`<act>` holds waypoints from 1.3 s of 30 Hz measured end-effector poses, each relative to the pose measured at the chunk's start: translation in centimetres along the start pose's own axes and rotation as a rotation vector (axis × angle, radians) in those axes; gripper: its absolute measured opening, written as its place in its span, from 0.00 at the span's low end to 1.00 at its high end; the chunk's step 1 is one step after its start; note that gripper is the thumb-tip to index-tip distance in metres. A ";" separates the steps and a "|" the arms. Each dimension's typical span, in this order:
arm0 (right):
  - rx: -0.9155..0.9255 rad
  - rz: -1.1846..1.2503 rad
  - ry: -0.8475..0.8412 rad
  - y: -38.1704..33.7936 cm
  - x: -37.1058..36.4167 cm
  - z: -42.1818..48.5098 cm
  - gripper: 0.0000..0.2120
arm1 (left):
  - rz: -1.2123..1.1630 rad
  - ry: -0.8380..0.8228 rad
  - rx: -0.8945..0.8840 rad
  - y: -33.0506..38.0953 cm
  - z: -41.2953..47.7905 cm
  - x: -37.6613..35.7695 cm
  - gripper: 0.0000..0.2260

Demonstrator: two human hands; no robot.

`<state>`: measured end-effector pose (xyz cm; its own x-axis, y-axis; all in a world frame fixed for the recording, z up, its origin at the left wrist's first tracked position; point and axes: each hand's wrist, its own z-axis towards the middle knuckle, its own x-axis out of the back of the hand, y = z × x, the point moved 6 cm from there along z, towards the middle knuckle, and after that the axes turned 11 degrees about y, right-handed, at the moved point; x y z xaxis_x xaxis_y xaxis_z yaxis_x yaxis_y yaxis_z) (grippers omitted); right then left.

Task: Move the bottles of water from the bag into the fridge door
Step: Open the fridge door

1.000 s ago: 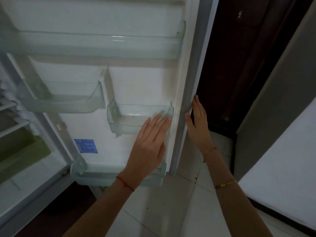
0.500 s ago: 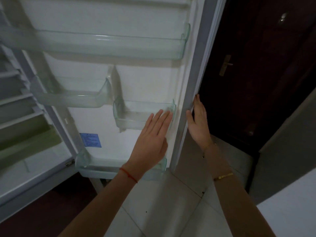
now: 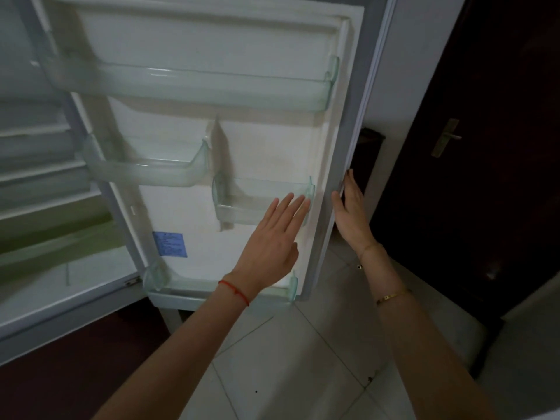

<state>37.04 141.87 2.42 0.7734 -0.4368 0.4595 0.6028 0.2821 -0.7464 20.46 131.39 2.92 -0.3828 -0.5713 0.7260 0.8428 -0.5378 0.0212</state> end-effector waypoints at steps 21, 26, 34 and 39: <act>0.030 0.089 0.008 -0.8 1.6 -2.8 0.27 | 0.057 -0.021 0.012 0.6 -0.6 0.1 0.35; 0.044 0.081 0.010 -1.6 2.7 -6.0 0.29 | 0.055 -0.012 0.056 0.8 -1.3 0.9 0.34; 0.095 0.099 -0.120 -3.3 2.1 -11.4 0.28 | -0.030 0.087 0.225 -0.2 -6.1 5.3 0.33; 0.118 0.137 -0.201 -5.6 1.2 -15.3 0.29 | -0.056 0.121 0.361 -0.8 -11.0 9.1 0.32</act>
<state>31.59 126.71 -0.19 0.8656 -0.2125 0.4534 0.4995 0.4295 -0.7524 12.18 119.81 1.96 -0.4560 -0.6281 0.6305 0.8899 -0.3296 0.3153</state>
